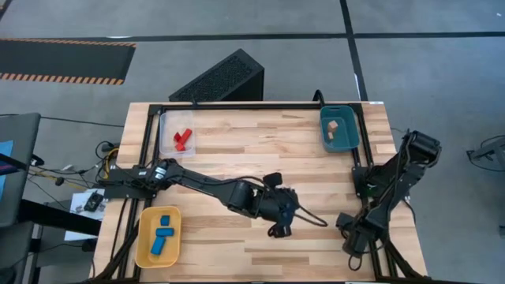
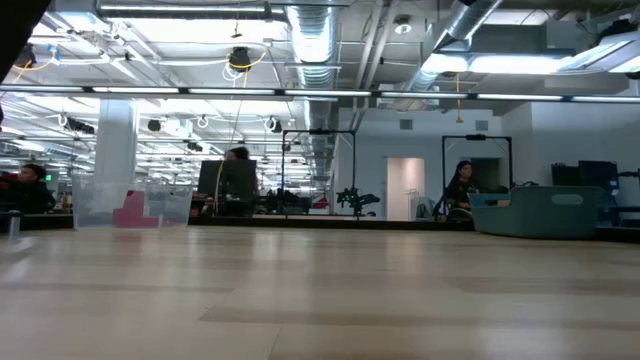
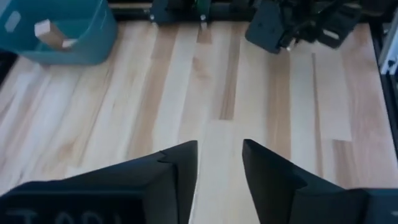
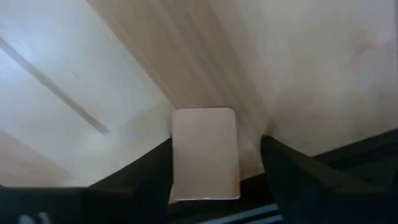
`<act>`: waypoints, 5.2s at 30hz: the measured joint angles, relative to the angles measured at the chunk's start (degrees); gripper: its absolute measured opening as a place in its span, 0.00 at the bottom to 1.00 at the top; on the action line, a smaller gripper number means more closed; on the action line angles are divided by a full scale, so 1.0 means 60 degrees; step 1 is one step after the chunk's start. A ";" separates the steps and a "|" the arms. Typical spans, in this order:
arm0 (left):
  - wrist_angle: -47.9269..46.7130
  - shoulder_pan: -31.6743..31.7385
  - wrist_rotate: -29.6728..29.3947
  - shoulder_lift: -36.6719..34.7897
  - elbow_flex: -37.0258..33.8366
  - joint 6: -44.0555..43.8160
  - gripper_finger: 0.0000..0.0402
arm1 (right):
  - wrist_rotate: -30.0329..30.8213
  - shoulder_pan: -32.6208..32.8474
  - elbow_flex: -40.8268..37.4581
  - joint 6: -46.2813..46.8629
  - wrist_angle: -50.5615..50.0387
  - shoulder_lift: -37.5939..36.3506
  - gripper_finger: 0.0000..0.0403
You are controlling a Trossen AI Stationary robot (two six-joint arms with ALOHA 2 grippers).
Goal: Sort & place blocks by color
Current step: Put the brown block into the blue bin, then return to Home Position
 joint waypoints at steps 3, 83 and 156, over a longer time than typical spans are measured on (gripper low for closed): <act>-0.0398 -0.0230 -0.0036 -0.0194 -0.0011 -0.0493 0.26 | -0.0298 -0.0347 0.0080 -0.0462 -0.0336 0.0026 0.54; 1.0963 0.5519 0.3935 -1.2003 -1.6810 0.1038 0.00 | 0.1248 -1.5560 0.0869 -1.0653 0.2359 -0.5513 0.56; 0.9722 0.5621 0.5739 -2.1117 -2.2360 0.2649 0.00 | 0.2322 -0.9838 -0.6245 -1.4579 0.6589 -1.4356 0.09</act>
